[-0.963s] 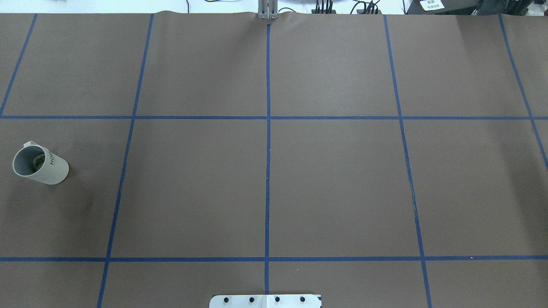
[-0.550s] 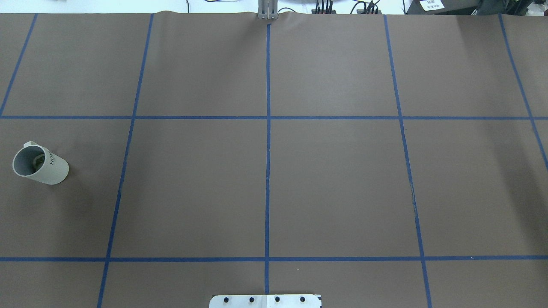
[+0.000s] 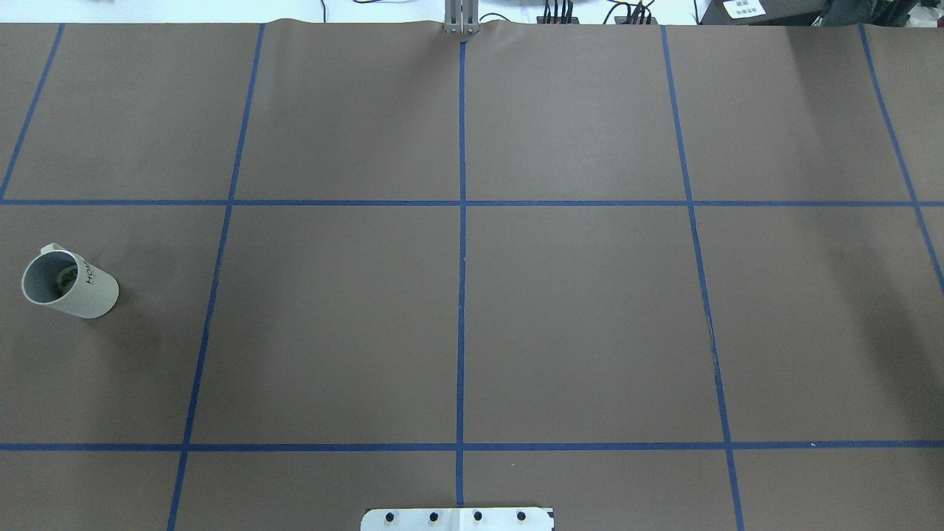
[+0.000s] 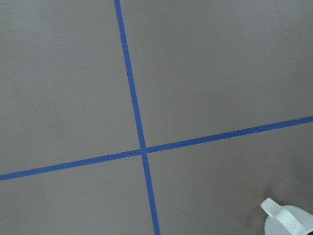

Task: Left arm hands cup to right arm to dump lemon

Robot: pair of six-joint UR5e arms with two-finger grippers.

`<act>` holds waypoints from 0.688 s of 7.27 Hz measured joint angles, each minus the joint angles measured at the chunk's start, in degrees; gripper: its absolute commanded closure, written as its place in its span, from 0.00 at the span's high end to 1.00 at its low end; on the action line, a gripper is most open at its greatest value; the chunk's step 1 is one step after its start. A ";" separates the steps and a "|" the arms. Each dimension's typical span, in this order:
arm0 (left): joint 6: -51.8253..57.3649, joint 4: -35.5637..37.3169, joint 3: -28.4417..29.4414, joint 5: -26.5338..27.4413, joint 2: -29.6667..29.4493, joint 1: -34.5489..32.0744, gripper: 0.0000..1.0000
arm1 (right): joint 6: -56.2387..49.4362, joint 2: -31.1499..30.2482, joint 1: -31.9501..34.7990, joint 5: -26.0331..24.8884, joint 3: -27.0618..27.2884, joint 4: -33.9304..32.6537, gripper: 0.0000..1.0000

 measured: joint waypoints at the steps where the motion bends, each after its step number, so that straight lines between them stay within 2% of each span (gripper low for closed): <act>1: -7.67 -4.01 -1.89 0.09 2.76 3.12 1.00 | 1.15 -0.59 -0.60 0.01 0.14 2.72 1.00; 3: -21.72 -14.66 -2.64 1.28 7.12 10.42 1.00 | 2.03 -0.57 -2.10 0.43 0.29 4.58 1.00; 5: -25.88 -17.72 -1.91 3.02 7.76 14.80 0.99 | 2.15 -0.07 -3.34 0.56 0.34 4.81 1.00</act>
